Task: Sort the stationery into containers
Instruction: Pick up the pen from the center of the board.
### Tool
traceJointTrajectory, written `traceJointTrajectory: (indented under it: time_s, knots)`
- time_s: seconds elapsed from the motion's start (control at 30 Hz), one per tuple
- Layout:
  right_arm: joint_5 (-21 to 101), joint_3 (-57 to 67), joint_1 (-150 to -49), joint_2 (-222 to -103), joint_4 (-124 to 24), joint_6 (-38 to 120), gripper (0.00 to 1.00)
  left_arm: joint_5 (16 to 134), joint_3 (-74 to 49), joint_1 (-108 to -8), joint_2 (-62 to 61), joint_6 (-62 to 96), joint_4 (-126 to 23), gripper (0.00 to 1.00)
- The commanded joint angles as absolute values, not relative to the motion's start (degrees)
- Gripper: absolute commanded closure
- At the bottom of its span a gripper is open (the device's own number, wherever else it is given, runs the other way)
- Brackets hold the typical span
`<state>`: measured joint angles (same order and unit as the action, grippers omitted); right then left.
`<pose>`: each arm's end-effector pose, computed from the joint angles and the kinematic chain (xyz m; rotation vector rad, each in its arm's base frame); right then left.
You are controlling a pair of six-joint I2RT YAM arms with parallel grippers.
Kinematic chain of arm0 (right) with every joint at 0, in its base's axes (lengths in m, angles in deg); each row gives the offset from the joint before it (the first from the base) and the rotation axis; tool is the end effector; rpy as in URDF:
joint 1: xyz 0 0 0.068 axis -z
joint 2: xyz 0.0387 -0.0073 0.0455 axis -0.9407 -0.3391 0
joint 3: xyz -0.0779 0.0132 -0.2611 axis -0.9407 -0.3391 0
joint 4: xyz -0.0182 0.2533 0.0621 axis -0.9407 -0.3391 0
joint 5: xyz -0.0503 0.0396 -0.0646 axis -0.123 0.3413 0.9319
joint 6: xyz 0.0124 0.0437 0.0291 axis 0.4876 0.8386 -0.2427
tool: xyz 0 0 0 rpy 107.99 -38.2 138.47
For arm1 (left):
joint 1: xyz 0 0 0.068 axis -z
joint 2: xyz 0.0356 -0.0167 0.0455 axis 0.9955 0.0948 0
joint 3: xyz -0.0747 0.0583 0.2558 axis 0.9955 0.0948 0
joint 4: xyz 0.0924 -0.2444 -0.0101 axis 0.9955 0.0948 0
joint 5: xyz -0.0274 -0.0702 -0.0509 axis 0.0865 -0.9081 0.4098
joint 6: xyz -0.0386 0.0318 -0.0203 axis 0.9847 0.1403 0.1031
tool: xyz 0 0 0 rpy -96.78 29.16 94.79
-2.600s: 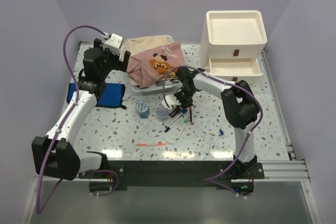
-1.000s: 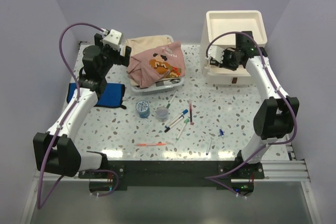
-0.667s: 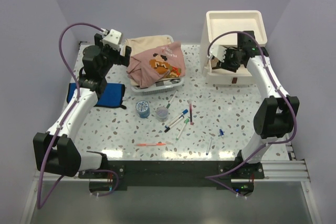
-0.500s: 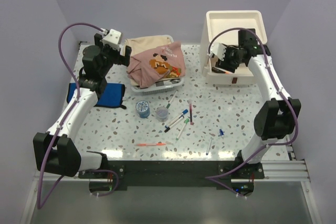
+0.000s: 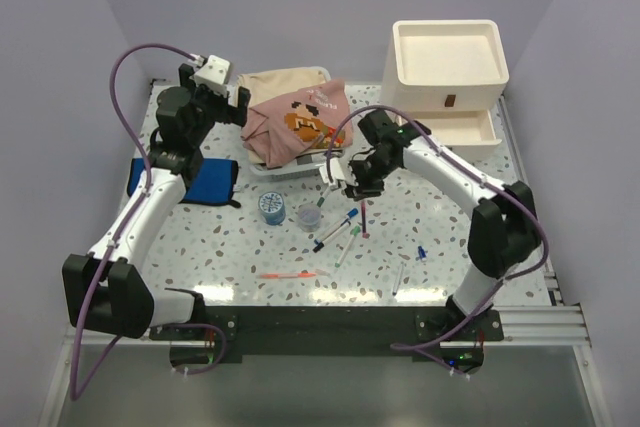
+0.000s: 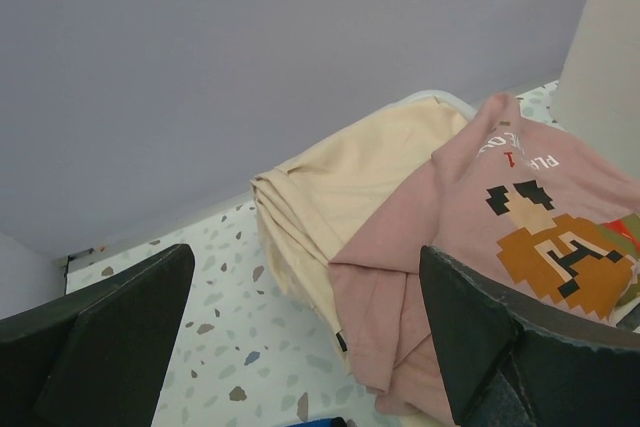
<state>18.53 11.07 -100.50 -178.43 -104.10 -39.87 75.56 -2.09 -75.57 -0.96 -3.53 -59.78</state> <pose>0.2841 0.1865 0.2696 -2.1257 1.4964 0.4645 0.3074 -0.0537 0.3658 0.3524 1.5849 -0.1188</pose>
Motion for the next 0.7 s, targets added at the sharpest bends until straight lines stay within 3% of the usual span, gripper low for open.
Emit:
traceJointTrajectory:
  time_s: [0.0,0.2,0.67]
  knots:
    - [18.29,15.41,-100.94,-185.05,-110.01,-47.10,0.64,75.25,-3.08,-76.12,-3.56,-3.34,-60.31,0.00]
    - [21.63,15.86,-103.57,-191.38,-112.31,-55.03,0.62,75.42,-2.20,-76.12,-3.91,-3.61,-59.78,0.00]
    - [25.67,13.41,-105.24,-195.87,-105.20,-55.30,0.64,75.77,-2.47,-76.74,-3.30,-4.22,-59.25,0.00]
